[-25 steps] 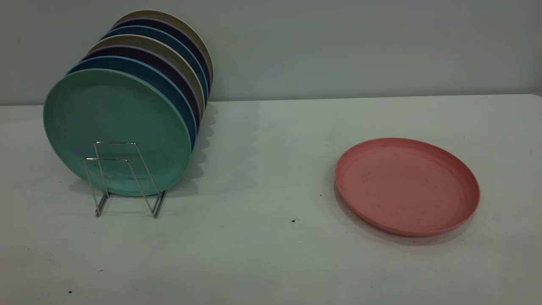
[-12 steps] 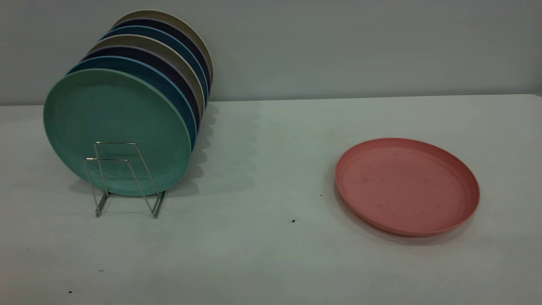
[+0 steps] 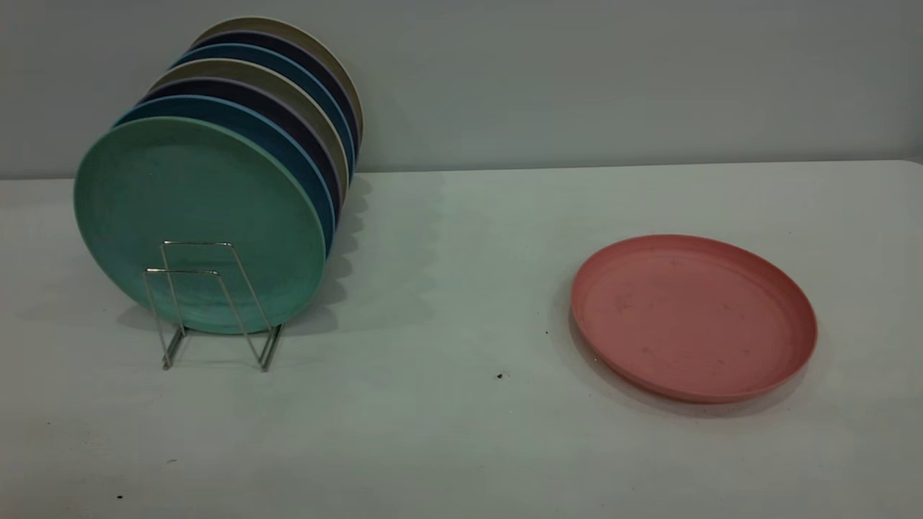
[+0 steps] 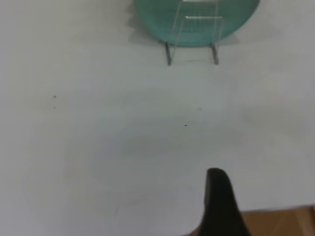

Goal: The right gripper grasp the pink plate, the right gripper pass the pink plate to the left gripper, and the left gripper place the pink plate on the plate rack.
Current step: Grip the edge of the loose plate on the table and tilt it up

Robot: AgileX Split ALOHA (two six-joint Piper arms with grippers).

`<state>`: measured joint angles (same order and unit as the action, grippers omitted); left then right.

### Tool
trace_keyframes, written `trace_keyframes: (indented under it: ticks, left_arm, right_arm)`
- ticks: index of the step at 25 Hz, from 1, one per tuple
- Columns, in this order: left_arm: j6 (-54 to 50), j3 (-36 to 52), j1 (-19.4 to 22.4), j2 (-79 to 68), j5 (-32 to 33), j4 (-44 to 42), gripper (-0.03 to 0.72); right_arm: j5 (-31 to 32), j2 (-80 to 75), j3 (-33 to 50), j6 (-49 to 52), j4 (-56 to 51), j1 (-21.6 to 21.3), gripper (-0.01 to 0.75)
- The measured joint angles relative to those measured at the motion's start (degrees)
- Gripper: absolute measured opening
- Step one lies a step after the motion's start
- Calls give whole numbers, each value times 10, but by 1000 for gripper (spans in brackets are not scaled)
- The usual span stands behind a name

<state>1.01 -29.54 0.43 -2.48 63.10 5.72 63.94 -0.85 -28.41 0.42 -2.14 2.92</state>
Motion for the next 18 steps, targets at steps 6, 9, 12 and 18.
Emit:
trace_keyframes:
  ticks: [6,9,12,18]
  left_arm:
    - [22,-70,0,-179,-96,-2,631]
    - [66,-117,0,-294,-137,11,637]
    - [112,-171,0,-404,-153,50,633]
    - [218,-275,0,-601,-168,170,599]
  right_arm:
    - [-59,-168,-64,9,-18,0,525]
    - [-85,-271,-106,2,-18,0,533]
    - [-128,-357,-134,-24,-20,0,535]
    - [-245,-520,-136,-56,-46,0,535]
